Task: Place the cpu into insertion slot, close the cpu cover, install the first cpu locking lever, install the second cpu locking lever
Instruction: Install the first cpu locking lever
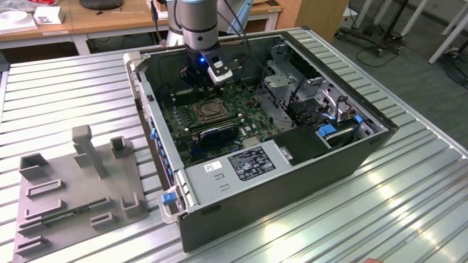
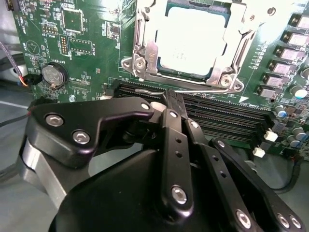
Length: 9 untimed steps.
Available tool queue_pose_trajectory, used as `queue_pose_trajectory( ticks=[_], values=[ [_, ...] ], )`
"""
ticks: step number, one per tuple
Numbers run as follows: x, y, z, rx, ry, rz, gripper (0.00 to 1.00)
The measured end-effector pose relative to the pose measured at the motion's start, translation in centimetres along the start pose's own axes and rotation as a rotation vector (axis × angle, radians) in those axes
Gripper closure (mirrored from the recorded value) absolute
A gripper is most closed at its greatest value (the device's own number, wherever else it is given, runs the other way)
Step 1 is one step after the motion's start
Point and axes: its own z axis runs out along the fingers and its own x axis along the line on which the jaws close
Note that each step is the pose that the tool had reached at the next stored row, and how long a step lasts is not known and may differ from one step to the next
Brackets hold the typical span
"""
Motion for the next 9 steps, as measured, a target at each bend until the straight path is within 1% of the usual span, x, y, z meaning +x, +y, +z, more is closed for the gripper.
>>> queue_pose_trajectory(
  ticks=[4, 9],
  values=[
    [-0.05, 0.00, 0.15, 0.0026, -0.0030, 0.020, 0.89],
    [-0.09, -0.02, 0.38, 0.0081, -0.0062, 0.043, 0.89]
  ],
)
